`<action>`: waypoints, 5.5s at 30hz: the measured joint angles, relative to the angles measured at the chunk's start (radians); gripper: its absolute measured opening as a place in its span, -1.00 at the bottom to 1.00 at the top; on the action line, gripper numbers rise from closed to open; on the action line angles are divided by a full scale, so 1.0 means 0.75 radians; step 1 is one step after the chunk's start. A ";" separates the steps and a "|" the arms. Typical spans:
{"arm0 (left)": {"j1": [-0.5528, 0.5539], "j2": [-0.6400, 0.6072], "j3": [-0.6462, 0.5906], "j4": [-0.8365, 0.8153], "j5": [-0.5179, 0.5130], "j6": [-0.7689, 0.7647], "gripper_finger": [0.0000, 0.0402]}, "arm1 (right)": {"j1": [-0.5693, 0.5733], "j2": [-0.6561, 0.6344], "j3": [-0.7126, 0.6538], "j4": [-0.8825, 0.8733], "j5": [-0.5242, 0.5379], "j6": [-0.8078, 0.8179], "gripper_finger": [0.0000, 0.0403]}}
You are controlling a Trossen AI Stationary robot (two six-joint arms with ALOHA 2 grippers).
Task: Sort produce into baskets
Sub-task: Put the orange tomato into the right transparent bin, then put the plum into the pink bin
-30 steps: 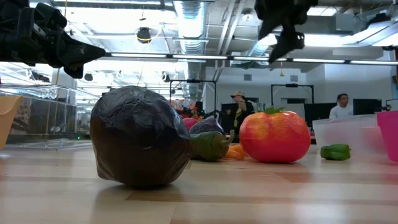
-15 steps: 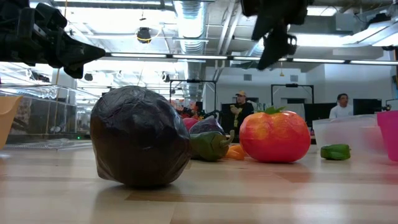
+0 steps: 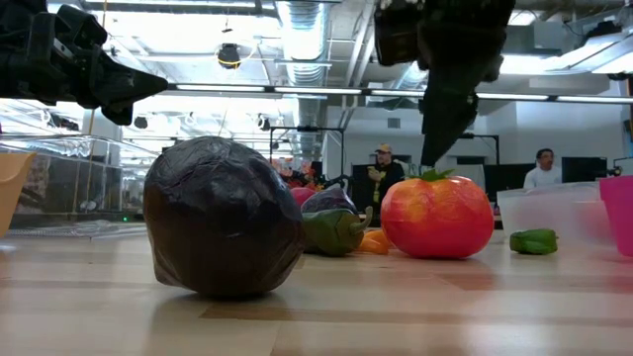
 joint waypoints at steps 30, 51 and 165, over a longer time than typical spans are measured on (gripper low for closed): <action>0.000 0.000 0.000 0.000 0.000 0.000 -1.00 | 0.004 0.191 0.002 0.048 -0.120 -0.129 0.69; 0.000 0.000 0.000 0.000 0.000 0.000 -1.00 | -0.127 -0.253 0.117 -0.821 0.153 0.035 0.68; 0.000 0.000 0.000 0.000 0.000 0.011 -1.00 | -0.525 -0.374 0.065 -0.645 0.148 0.034 0.96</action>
